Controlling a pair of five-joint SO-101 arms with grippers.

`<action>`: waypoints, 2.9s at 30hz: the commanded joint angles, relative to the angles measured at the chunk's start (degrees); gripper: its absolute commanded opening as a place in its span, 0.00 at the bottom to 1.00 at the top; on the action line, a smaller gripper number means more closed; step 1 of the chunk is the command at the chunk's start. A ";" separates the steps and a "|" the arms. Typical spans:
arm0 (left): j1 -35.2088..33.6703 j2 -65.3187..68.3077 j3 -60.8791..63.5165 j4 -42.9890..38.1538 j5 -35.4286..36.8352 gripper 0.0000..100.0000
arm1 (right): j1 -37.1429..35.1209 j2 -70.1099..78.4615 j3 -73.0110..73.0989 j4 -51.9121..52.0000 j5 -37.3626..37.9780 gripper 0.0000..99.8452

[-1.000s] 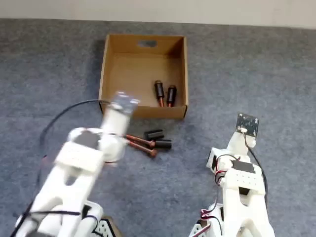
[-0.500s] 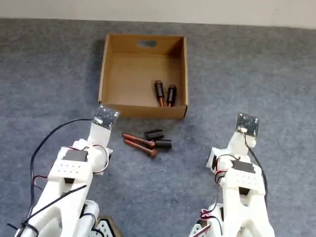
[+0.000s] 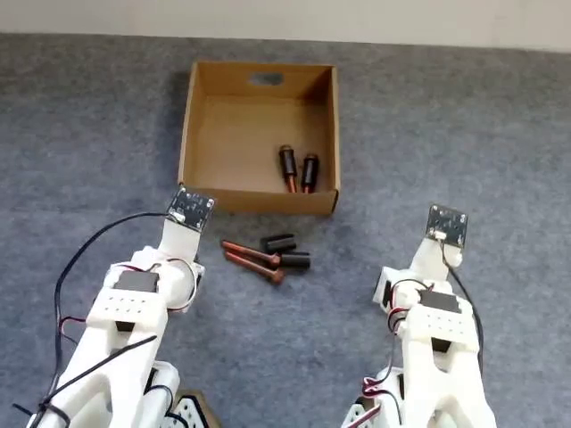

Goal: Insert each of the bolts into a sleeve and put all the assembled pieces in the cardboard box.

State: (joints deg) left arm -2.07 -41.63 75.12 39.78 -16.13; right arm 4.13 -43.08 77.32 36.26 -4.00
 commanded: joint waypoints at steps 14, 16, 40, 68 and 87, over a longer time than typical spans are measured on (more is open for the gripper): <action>-0.40 20.79 -16.48 2.11 3.96 0.12 | 0.31 -1.27 0.66 -0.75 -0.26 0.01; -0.40 24.04 -18.95 2.29 4.04 0.12 | 0.31 -1.27 0.66 -0.75 -0.26 0.01; -0.13 4.88 -36.53 29.01 4.31 0.01 | -6.99 -1.54 -20.97 13.14 -0.26 0.01; 14.64 -23.96 -40.57 3.25 22.42 0.01 | -33.71 -28.88 -4.09 -21.93 -3.69 0.01; 29.85 -23.69 -25.01 -24.62 22.59 0.01 | -35.21 -28.97 -2.77 -22.55 -2.29 0.01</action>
State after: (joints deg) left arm 26.95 -64.75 50.51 17.36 6.11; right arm -30.77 -70.86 75.47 15.25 -8.31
